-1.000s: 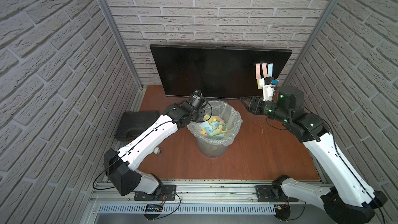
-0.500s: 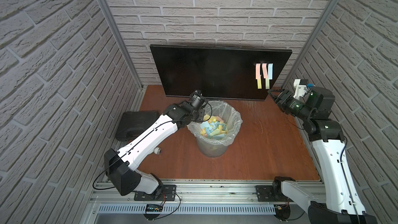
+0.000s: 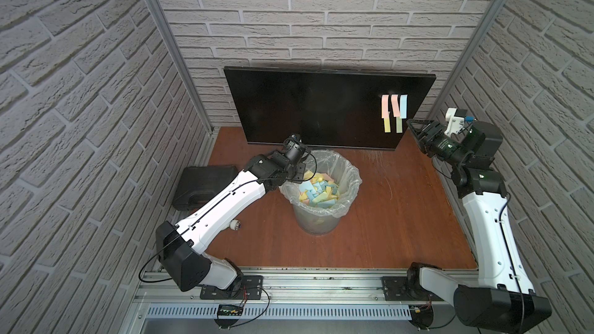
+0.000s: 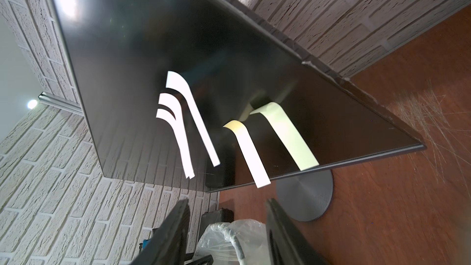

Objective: Remove the sticky note from the monitor
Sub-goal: Tear off the sticky note from the monitor.

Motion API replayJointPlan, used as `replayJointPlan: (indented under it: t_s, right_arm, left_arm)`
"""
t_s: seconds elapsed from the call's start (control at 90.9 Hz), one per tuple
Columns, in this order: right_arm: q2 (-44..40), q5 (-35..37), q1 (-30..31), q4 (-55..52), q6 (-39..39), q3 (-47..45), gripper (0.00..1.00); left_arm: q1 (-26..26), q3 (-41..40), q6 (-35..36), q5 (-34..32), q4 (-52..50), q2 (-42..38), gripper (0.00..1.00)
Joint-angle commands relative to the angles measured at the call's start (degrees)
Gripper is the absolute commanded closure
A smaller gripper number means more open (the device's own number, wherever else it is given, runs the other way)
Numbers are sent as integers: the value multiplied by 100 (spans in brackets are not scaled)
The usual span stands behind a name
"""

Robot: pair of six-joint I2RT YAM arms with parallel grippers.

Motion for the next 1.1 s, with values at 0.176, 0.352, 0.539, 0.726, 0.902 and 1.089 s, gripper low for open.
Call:
replayJointPlan:
  t_s: [0.176,0.352,0.539,0.726,0.902,1.089]
  right_arm:
    - [418,-202,-12,770,-83,446,54]
    - [606,-255,21,867,-56,534,57]
    - [721,-266,87,892,-118,623,58]
    - [832,-257,193,876,-140,721,63]
    - [859,-202,283,811,-213,801,67]
    - [817,-102,300,727,-293,775,80]
  left_arm:
    - [-44,53,-84,168,121,107,69]
    - [-47,88,-67,173,101,112,69]
    - [-50,147,-67,185,63,153,69]
    - [-45,153,-63,185,58,154,69]
    - [-48,158,-71,188,64,163,69]
    - [-47,179,-59,187,58,160,69]
